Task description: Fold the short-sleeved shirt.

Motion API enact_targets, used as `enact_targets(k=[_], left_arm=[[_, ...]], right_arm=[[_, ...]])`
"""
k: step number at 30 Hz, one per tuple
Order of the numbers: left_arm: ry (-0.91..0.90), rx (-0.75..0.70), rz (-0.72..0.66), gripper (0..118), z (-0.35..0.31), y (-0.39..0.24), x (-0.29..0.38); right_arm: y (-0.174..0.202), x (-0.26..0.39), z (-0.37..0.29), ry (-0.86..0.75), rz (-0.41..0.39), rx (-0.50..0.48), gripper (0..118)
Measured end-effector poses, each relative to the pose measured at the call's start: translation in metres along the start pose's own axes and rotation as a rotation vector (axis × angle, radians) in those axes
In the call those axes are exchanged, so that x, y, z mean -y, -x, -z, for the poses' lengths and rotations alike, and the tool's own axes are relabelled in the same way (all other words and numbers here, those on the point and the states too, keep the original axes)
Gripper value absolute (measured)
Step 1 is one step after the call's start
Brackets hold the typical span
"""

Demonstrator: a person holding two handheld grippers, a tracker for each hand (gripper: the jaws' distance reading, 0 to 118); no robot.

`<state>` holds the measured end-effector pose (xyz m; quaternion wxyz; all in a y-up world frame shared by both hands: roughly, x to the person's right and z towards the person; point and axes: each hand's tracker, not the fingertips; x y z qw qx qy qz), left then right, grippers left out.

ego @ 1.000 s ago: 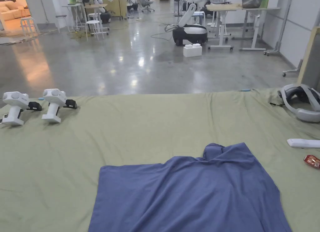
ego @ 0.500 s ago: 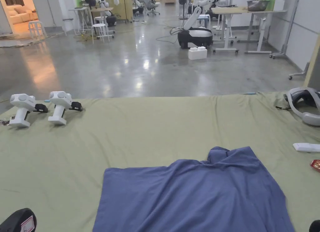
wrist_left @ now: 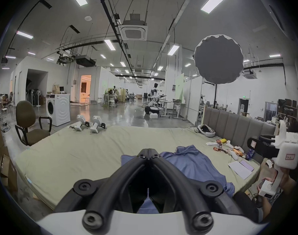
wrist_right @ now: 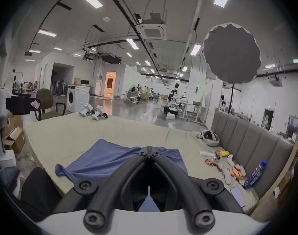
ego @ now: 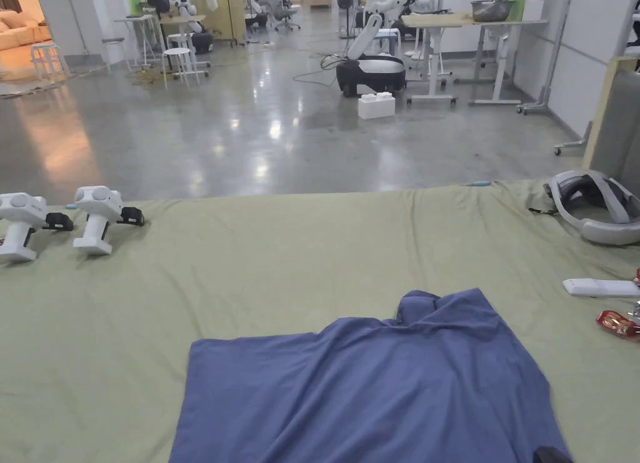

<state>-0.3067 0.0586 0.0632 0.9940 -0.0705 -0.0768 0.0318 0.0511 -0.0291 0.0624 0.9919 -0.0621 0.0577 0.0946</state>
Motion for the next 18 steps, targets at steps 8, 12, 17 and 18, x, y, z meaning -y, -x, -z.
enact_targets(k=[8, 12, 17, 18], left_arm=[[0.257, -0.041, -0.019, 60, 0.046, 0.028, 0.031], [0.457, -0.058, -0.069, 97, 0.088, 0.068, 0.093], [0.599, -0.078, -0.302, 96, 0.135, 0.122, 0.162], [0.611, -0.090, -0.339, 96, 0.143, 0.128, 0.175]], right_arm=[[-0.028, 0.012, 0.008, 0.082, 0.185, 0.000, 2], [-0.039, 0.033, 0.003, 0.184, 0.208, -0.023, 2], [-0.050, 0.054, 0.001, 0.271, 0.273, -0.042, 2], [-0.052, 0.056, 0.002, 0.278, 0.291, -0.042, 2]])
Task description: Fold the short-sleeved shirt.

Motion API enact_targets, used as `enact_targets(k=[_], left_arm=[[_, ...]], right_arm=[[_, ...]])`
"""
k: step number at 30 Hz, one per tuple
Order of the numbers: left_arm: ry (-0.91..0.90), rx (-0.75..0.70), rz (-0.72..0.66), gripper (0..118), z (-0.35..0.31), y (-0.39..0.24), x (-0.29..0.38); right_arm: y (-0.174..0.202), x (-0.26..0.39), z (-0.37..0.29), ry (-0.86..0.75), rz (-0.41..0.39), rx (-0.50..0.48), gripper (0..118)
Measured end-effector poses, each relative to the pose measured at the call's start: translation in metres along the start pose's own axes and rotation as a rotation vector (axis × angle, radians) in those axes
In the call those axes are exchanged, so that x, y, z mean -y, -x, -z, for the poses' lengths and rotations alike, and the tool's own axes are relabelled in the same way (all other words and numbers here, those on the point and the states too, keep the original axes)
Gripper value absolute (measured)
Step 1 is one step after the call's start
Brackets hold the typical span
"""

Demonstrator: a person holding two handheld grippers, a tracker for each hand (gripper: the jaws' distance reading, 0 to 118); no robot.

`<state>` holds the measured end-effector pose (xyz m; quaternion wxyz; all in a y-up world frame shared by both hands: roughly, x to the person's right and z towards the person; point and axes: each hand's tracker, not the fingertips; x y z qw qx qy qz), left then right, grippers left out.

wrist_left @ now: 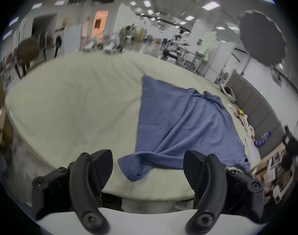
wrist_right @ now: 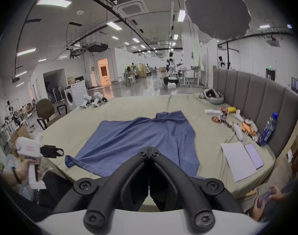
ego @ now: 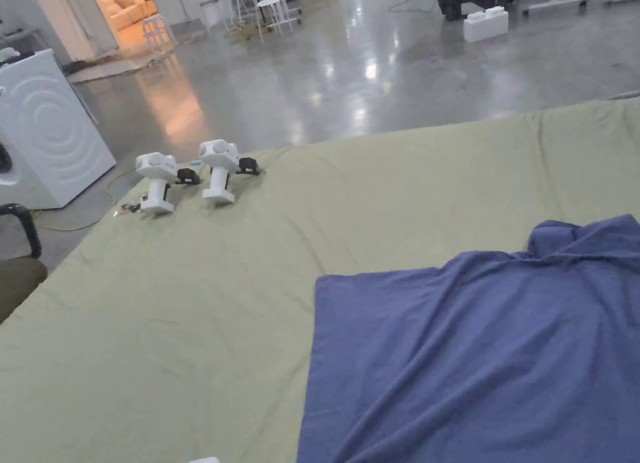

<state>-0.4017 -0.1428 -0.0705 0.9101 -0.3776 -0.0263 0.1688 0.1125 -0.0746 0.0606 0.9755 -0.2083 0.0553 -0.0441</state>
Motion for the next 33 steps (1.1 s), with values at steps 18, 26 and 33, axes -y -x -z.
enact_targets(k=[18, 26, 33], left_arm=[[0.321, -0.140, 0.384, 10, 0.108, -0.064, 0.001], [0.326, -0.152, 0.385, 10, 0.102, -0.072, 0.003], [0.347, -0.142, 0.347, 10, 0.101, -0.073, -0.003]], right_arm=[[-0.083, 0.024, 0.002, 0.115, 0.337, 0.156, 50], [-0.147, 0.080, 0.065, 0.448, 0.595, 0.138, 105], [-0.141, 0.108, 0.127, 0.602, 0.614, 0.256, 104]])
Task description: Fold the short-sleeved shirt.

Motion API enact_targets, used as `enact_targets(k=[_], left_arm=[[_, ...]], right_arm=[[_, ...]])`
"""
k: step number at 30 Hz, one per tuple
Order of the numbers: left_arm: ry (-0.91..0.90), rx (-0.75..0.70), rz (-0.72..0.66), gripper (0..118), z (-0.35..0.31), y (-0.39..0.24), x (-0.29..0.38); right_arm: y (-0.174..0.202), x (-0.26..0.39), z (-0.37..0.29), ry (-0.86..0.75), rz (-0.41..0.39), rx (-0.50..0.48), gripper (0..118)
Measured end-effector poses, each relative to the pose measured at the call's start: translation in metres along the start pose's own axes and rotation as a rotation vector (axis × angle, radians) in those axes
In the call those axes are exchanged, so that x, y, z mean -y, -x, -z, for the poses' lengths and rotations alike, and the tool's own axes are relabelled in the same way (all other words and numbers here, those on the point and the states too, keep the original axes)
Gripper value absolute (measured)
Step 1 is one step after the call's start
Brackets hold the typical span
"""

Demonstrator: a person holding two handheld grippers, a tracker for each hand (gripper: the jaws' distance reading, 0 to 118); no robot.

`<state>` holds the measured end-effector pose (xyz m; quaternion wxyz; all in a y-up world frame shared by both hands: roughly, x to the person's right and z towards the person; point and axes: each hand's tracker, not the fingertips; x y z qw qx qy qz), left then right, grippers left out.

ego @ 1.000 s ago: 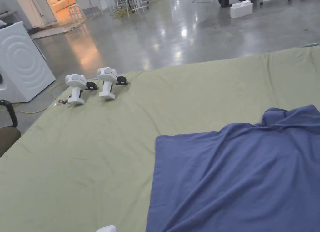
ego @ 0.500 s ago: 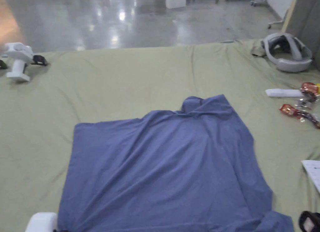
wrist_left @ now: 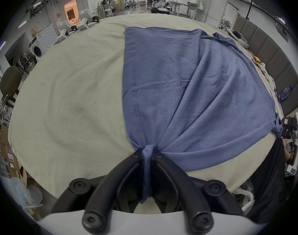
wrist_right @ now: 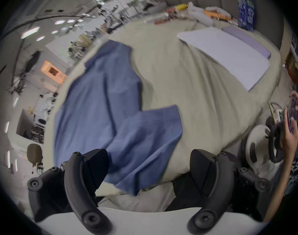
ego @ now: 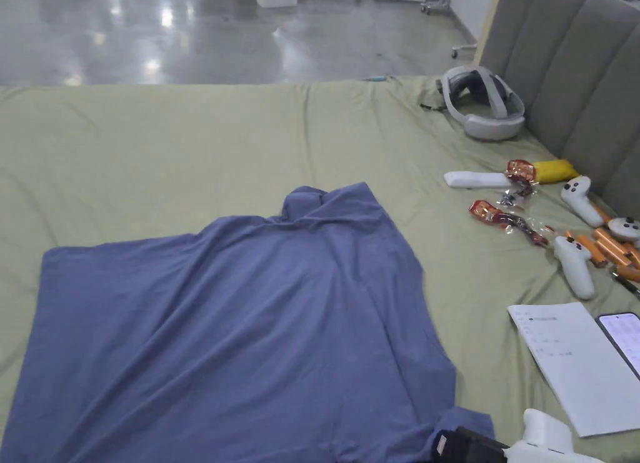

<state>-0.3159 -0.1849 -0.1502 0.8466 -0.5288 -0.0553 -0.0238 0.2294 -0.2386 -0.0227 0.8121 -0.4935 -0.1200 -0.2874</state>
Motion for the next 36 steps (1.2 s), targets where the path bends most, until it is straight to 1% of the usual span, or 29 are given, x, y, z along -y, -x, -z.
enact_targets(k=[1, 2, 3, 4, 5, 6, 7, 8, 9, 10, 11, 12, 13, 14, 17, 19, 22, 23, 25, 27, 29, 31, 33, 36], left_arm=[[0.000, 0.007, -0.007, 10, -0.001, 0.001, 0.001], [-0.003, 0.013, -0.013, 10, -0.002, 0.002, 0.002], [-0.010, 0.019, -0.022, 10, -0.001, 0.007, 0.003], [-0.016, 0.022, -0.030, 10, -0.001, 0.008, 0.004], [-0.021, 0.026, -0.038, 10, -0.002, 0.008, 0.006], [-0.025, 0.026, -0.041, 10, -0.002, 0.007, 0.007], [-0.028, 0.025, -0.043, 10, -0.002, 0.008, 0.007], [-0.031, 0.021, -0.036, 10, -0.003, 0.006, 0.007], [-0.033, 0.017, -0.027, 10, -0.004, 0.003, 0.008], [-0.035, 0.010, -0.018, 10, -0.005, 0.000, 0.008], [-0.037, 0.004, -0.010, 10, 0.000, 0.005, 0.008], [-0.041, -0.002, -0.005, 10, -0.001, 0.004, 0.008], [-0.045, -0.005, -0.003, 10, -0.003, 0.003, 0.009], [-0.060, -0.010, 0.001, 10, -0.008, 0.002, 0.010], [-0.120, -0.009, -0.011, 10, -0.023, 0.005, 0.014], [-0.195, 0.059, -0.043, 10, -0.041, 0.011, 0.013], [-0.293, 0.064, -0.085, 10, -0.065, 0.019, 0.000], [-0.316, 0.099, -0.109, 10, -0.071, 0.026, -0.010], [-0.335, 0.166, -0.193, 10, -0.074, 0.049, -0.032], [-0.359, 0.180, -0.259, 10, -0.065, 0.068, -0.059], [-0.361, 0.189, -0.273, 10, -0.052, 0.079, -0.083], [-0.355, 0.191, -0.270, 10, -0.036, 0.081, -0.109], [-0.325, 0.149, -0.257, 10, -0.016, 0.082, -0.137], [-0.299, 0.128, -0.275, 10, 0.011, 0.085, -0.167]], right_arm=[[0.004, 0.000, 0.002, -0.021, -0.016, 0.018, 103], [0.009, 0.002, -0.001, -0.049, -0.027, 0.014, 103], [0.014, 0.002, -0.002, -0.041, -0.053, 0.051, 101], [0.018, 0.003, -0.002, -0.038, -0.094, 0.086, 95], [0.024, 0.006, -0.001, -0.046, -0.140, 0.141, 82], [0.025, 0.011, -0.005, -0.071, -0.160, 0.138, 65], [0.023, 0.013, -0.007, -0.071, -0.147, 0.105, 54], [0.022, 0.013, -0.011, -0.076, -0.125, 0.061, 40], [0.022, 0.014, -0.015, -0.093, -0.120, 0.068, 21], [0.023, 0.017, -0.017, -0.115, -0.117, 0.063, 8], [0.024, 0.017, -0.020, -0.135, -0.108, 0.007, 8], [0.027, 0.019, -0.023, -0.142, -0.107, 0.025, 8], [0.031, 0.020, -0.025, -0.168, -0.135, 0.047, 8], [0.035, 0.021, -0.029, -0.196, -0.163, 0.048, 8], [0.039, 0.016, -0.037, -0.245, -0.190, 0.001, 8], [0.045, 0.009, -0.042, -0.286, -0.204, -0.005, 8], [0.057, -0.014, -0.048, -0.360, -0.223, -0.035, 8], [0.062, -0.027, -0.049, -0.360, -0.236, -0.044, 8], [0.077, -0.054, -0.048, -0.406, -0.252, -0.059, 8], [0.097, -0.087, -0.039, -0.440, -0.253, -0.102, 8], [0.116, -0.116, -0.024, -0.432, -0.256, -0.106, 8], [0.140, -0.141, -0.006, -0.426, -0.294, -0.119, 8], [0.158, -0.167, 0.021, -0.375, -0.349, -0.086, 8], [0.174, -0.191, 0.058, -0.315, -0.406, -0.032, 8]])
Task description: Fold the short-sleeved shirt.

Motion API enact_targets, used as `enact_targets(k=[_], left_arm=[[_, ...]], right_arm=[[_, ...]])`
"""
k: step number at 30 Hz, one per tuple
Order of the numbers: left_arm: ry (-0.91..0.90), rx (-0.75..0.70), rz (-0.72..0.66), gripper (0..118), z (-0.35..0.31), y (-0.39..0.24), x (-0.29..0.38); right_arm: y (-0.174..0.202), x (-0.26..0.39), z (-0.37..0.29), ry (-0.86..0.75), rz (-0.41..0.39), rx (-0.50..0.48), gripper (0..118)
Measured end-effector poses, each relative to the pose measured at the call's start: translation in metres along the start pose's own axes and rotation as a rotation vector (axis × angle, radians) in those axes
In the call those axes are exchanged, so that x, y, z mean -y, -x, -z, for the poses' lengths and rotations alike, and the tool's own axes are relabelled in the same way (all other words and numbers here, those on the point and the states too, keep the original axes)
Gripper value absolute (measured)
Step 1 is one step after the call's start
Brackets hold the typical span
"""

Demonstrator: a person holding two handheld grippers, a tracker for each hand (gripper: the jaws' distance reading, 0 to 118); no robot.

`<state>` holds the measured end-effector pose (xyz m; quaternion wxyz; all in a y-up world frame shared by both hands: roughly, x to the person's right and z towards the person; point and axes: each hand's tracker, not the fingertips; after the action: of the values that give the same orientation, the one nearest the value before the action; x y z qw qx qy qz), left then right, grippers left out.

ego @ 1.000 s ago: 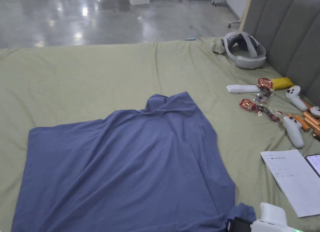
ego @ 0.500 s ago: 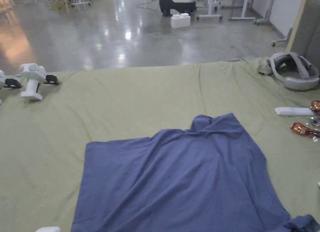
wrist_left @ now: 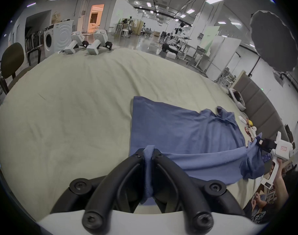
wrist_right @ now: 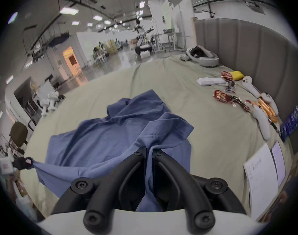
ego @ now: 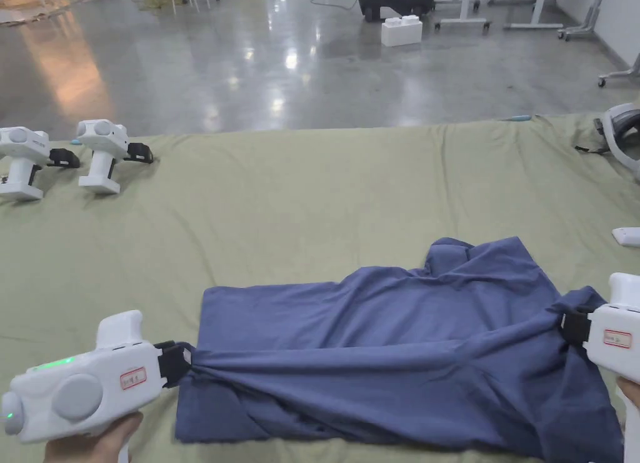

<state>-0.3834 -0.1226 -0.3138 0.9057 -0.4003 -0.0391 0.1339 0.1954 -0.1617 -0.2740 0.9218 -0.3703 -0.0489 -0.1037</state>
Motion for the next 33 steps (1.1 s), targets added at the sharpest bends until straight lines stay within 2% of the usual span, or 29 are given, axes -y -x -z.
enact_targets(k=[2, 5, 6, 7, 8, 9, 10, 15, 18, 20, 22, 23, 24, 25, 26, 27, 28, 30, 31, 33], left_arm=[[0.023, 0.007, -0.016, 10, 0.019, 0.002, -0.009], [0.046, -0.013, -0.007, 10, 0.041, -0.004, -0.013], [0.050, -0.022, 0.002, 21, 0.047, -0.006, -0.014], [0.052, -0.034, 0.010, 53, 0.050, -0.007, -0.013], [0.046, -0.053, 0.025, 90, 0.051, -0.009, -0.013], [0.054, -0.055, 0.035, 105, 0.050, -0.009, -0.014], [0.032, -0.042, 0.046, 105, 0.043, -0.009, -0.014], [-0.155, 0.087, 0.125, 105, -0.051, -0.014, -0.001], [-0.361, 0.121, 0.244, 105, -0.138, -0.036, 0.022], [-0.505, 0.122, 0.326, 105, -0.197, -0.053, 0.042], [-0.657, 0.104, 0.383, 105, -0.253, -0.071, 0.068], [-0.702, 0.120, 0.402, 105, -0.276, -0.078, 0.078], [-0.716, 0.144, 0.421, 105, -0.291, -0.083, 0.086], [-0.697, 0.144, 0.409, 105, -0.301, -0.087, 0.091], [-0.675, 0.141, 0.387, 105, -0.310, -0.093, 0.096], [-0.670, 0.148, 0.353, 105, -0.315, -0.095, 0.103], [-0.688, 0.163, 0.336, 105, -0.320, -0.096, 0.113], [-0.741, 0.201, 0.307, 105, -0.335, -0.099, 0.135], [-0.770, 0.185, 0.309, 105, -0.338, -0.103, 0.141], [-0.847, 0.121, 0.296, 105, -0.353, -0.114, 0.155]], right_arm=[[0.003, -0.004, 0.021, 0.034, -0.023, 0.035, 8], [0.004, -0.007, 0.042, 0.039, -0.025, 0.030, 8], [0.000, -0.008, 0.051, 0.046, -0.028, 0.033, 10], [-0.001, -0.009, 0.056, 0.052, -0.031, 0.044, 18], [-0.003, -0.010, 0.060, 0.071, -0.038, 0.073, 38], [-0.007, -0.011, 0.062, 0.092, -0.047, 0.084, 79], [-0.010, -0.010, 0.058, 0.118, -0.044, 0.069, 92], [-0.034, -0.003, 0.002, 0.057, -0.041, 0.028, 93], [-0.030, 0.004, -0.068, -0.073, -0.088, -0.007, 93], [-0.018, 0.013, -0.127, -0.219, -0.147, 0.007, 93], [-0.002, 0.030, -0.185, -0.442, -0.193, 0.042, 93], [0.006, 0.046, -0.211, -0.585, -0.241, 0.074, 93], [0.013, 0.064, -0.226, -0.737, -0.230, 0.128, 93], [0.017, 0.078, -0.233, -0.816, -0.231, 0.151, 93], [0.015, 0.087, -0.232, -0.812, -0.236, 0.155, 93], [0.015, 0.090, -0.237, -0.683, -0.235, 0.089, 93], [0.015, 0.094, -0.238, -0.587, -0.199, 0.020, 94], [0.010, 0.108, -0.238, -0.549, -0.103, -0.177, 94], [0.010, 0.114, -0.240, -0.543, -0.046, -0.226, 98], [0.012, 0.120, -0.243, -0.504, 0.038, -0.278, 118]])
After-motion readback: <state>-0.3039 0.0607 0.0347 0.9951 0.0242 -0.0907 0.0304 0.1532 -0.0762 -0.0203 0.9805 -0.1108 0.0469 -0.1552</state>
